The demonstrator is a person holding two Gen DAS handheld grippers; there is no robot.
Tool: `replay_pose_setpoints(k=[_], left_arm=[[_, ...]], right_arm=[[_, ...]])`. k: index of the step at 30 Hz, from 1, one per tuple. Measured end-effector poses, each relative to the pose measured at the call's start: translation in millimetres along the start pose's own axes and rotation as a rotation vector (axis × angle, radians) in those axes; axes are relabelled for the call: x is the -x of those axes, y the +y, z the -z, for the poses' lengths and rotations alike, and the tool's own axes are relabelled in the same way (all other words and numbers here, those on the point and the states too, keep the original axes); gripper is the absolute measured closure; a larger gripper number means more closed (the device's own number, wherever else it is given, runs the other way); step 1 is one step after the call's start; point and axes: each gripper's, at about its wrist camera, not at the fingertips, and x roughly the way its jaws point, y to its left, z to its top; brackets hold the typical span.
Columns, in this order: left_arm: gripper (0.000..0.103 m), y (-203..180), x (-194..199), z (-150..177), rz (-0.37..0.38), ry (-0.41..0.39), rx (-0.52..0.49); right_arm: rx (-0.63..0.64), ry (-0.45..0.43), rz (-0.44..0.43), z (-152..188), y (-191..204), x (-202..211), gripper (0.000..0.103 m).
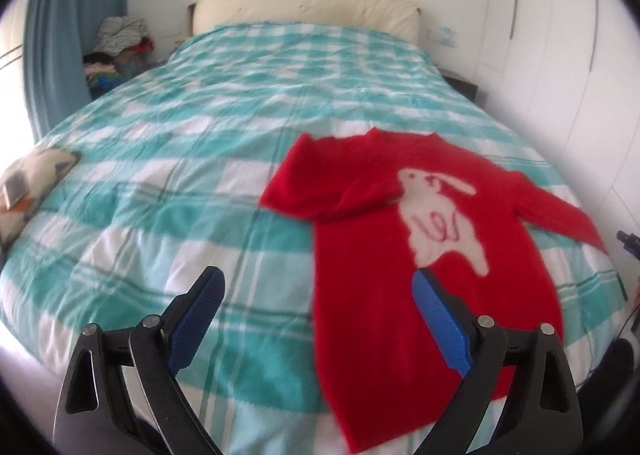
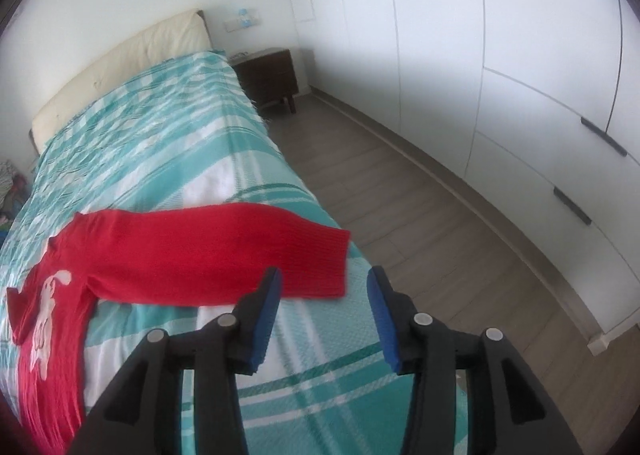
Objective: Fold small clothes
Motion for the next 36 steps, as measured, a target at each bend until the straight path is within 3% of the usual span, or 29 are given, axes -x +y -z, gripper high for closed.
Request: replay_pose_setpoints(k=[4,6,8,10,14,19,20,21,22,23,24,27,30,33,36], left_arm=[[0.006,-31,-64,-62,0.179,0.137,-0.067],[0.006,-37,-108,-79,0.197,0.204,-0.066],[0.008,-30,-156,-91,0.148,0.271,-0.015],[0.018,-19,-195,-95,0.128,0.324,0.038],[0.02,-9,-245,-96,0.129,0.388,0.089],[0.021,-30,-280,-98,0.162,0.423,0.016],[0.023,-34,-284,-97,0.151,0.421,-0.006],[0.034,-35,-286,-98,0.142,0.41,-0.021],[0.063,-35,-286,-99,0.148,0.394,-0.025],[0.083,-33,-286,-100,0.189,0.394,-0.002],[0.097,-28,-284,-102,0.217,0.396,0.039],[0.097,-10,-260,-112,0.216,0.303,0.1],[0.097,32,-215,-123,0.176,0.181,0.223],[0.097,91,-165,-127,0.021,0.051,0.366],[0.097,154,-124,-112,-0.185,-0.03,0.484]], right_arm=[[0.026,-0.058,-0.188,32,57,27,0.041],[0.045,-0.059,-0.273,54,85,30,0.041],[0.074,-0.042,-0.323,77,106,28,0.041],[0.136,0.028,-0.34,92,124,21,0.041],[0.183,0.054,-0.352,101,129,18,0.04],[0.157,0.082,-0.352,100,129,6,0.04],[0.159,0.08,-0.352,99,129,5,0.041],[0.163,0.078,-0.35,99,131,4,0.041],[0.17,0.074,-0.345,98,132,5,0.041],[0.179,0.074,-0.34,99,133,4,0.041],[0.186,0.075,-0.337,99,135,4,0.041],[0.194,0.074,-0.334,100,136,5,0.041],[0.196,0.059,-0.333,99,136,8,0.04],[0.195,0.052,-0.338,99,136,11,0.04],[0.2,0.045,-0.342,99,138,13,0.04]])
